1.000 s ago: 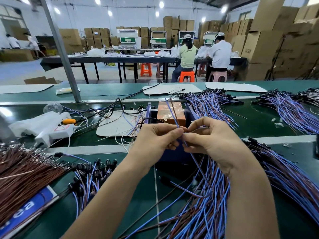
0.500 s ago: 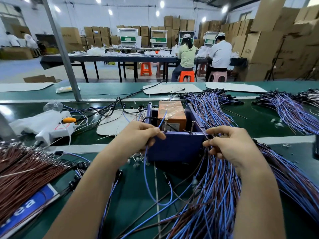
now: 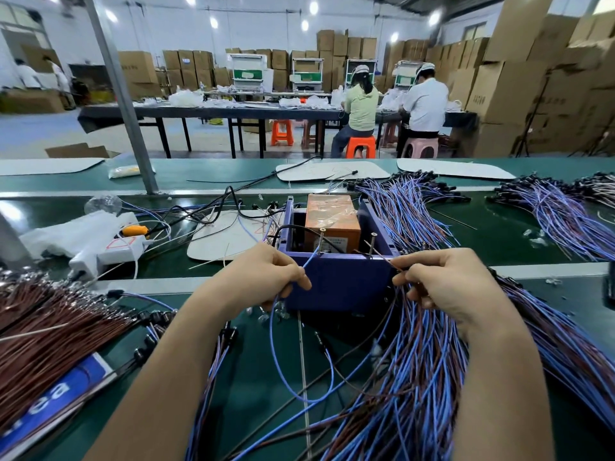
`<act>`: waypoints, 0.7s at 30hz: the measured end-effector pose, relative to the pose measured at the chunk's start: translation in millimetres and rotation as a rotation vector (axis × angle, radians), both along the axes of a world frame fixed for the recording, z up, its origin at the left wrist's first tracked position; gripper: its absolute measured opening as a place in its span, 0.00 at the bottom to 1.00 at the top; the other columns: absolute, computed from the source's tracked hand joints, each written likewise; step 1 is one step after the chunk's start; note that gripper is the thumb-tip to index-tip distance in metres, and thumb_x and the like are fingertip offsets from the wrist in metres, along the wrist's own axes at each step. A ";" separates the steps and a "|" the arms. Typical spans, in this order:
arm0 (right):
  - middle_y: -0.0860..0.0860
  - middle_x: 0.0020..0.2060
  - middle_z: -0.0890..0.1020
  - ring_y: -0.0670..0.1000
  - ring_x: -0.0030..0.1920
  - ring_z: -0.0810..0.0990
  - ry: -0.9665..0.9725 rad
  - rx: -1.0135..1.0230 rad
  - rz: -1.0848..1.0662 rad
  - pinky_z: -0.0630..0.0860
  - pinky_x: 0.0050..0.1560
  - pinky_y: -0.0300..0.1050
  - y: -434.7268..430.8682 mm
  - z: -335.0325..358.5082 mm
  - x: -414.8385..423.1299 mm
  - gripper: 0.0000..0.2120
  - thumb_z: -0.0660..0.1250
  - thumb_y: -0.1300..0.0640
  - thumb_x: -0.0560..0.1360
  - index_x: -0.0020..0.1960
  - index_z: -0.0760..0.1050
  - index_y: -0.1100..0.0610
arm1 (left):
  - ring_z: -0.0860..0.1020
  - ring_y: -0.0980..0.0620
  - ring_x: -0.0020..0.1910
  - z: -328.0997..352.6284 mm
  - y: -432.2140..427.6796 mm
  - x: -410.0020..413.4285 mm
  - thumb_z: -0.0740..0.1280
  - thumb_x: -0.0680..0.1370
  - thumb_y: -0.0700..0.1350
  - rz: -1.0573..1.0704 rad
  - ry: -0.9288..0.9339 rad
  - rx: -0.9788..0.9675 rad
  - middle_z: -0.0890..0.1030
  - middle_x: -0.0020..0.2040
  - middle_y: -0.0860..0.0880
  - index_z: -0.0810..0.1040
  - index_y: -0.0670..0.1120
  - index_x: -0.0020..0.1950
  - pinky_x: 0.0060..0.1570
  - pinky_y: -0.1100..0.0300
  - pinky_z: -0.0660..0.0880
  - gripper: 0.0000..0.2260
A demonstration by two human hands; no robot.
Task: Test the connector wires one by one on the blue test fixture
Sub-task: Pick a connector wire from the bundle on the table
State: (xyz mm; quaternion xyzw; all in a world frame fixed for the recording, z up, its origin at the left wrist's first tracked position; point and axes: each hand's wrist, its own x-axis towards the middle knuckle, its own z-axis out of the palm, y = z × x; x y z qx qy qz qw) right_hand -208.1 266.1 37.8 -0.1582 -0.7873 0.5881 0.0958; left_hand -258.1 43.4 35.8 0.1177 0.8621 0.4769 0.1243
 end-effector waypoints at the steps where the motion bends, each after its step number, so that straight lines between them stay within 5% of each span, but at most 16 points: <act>1: 0.53 0.28 0.83 0.45 0.21 0.73 0.005 -0.009 0.004 0.65 0.19 0.34 0.2 0.7 0.7 0.17 0.60 0.73 0.73 0.40 0.82 0.57 | 0.66 0.53 0.24 0.0 -0.2 0.2 0.65 0.78 0.43 -0.009 0.000 -0.002 0.71 0.23 0.53 0.85 0.46 0.38 0.23 0.67 0.66 0.12; 21: 0.50 0.26 0.82 0.44 0.21 0.71 0.054 0.002 -0.001 0.64 0.18 0.33 2.4 11.5 10.8 0.17 0.59 0.72 0.74 0.40 0.83 0.57 | 0.66 0.56 0.23 10.5 -2.9 8.6 0.64 0.79 0.43 -0.045 0.032 0.007 0.72 0.24 0.52 0.85 0.46 0.40 0.24 0.67 0.68 0.12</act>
